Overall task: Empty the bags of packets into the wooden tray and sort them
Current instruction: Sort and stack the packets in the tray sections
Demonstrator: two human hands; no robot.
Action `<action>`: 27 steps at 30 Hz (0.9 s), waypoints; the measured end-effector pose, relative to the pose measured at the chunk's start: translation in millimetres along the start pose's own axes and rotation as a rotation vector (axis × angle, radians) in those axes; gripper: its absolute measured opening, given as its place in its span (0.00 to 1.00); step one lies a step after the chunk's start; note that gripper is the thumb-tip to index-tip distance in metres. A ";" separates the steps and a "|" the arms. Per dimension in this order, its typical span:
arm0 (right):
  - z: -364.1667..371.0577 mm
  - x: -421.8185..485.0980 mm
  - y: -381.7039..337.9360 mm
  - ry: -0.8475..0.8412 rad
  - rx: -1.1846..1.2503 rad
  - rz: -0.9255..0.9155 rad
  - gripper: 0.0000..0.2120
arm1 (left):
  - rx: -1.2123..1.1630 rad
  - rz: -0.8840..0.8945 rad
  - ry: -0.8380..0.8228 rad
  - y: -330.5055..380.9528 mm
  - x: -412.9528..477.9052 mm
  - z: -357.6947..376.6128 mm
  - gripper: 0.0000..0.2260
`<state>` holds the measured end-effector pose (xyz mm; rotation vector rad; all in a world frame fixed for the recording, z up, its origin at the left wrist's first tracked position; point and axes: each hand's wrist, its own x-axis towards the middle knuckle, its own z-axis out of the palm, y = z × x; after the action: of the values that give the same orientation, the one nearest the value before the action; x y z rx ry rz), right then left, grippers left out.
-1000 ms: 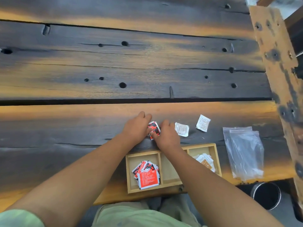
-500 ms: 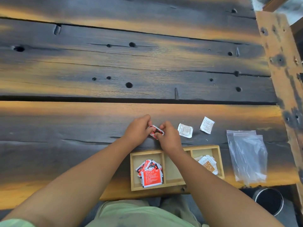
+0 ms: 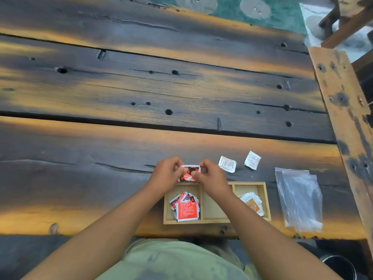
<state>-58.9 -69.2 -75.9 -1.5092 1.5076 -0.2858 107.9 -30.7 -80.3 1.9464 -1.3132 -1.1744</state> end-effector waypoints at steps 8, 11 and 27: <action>10.0 -30.8 18.7 -0.094 -0.063 -0.046 0.10 | 0.134 0.016 -0.028 -16.1 -38.3 11.4 0.06; 11.8 -42.1 26.4 -0.106 -0.110 -0.059 0.09 | 0.133 0.010 -0.056 -19.7 -48.9 16.8 0.06; 22.2 -77.1 48.9 -0.121 -0.334 -0.046 0.15 | 0.432 0.148 -0.197 -33.7 -74.6 31.5 0.10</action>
<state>-90.9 18.2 -89.2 -1.7900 1.4758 0.0347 84.7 52.7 -94.5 2.0107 -1.9114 -1.0979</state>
